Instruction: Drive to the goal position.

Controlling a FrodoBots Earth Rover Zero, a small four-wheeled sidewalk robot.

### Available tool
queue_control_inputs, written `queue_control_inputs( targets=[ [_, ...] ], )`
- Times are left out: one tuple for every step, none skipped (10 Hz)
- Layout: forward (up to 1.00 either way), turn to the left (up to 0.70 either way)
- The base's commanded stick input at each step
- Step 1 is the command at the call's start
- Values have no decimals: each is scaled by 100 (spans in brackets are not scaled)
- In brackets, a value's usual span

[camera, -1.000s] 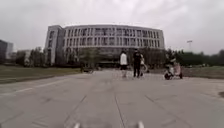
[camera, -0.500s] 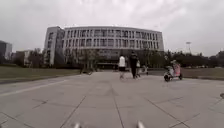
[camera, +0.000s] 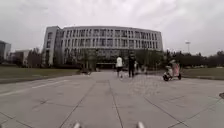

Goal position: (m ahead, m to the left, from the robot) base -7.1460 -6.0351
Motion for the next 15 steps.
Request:
queue_control_inputs(
  targets=[
    [0,-85],
    [0,-85],
    [0,-85],
    [0,-85],
    [0,-85],
    [0,-85],
    [0,-85],
    [0,-85],
    [0,-85],
    [0,-85],
    [0,-85],
    [0,-85],
    [0,-85],
    [0,-85],
    [0,-85]
  ],
)
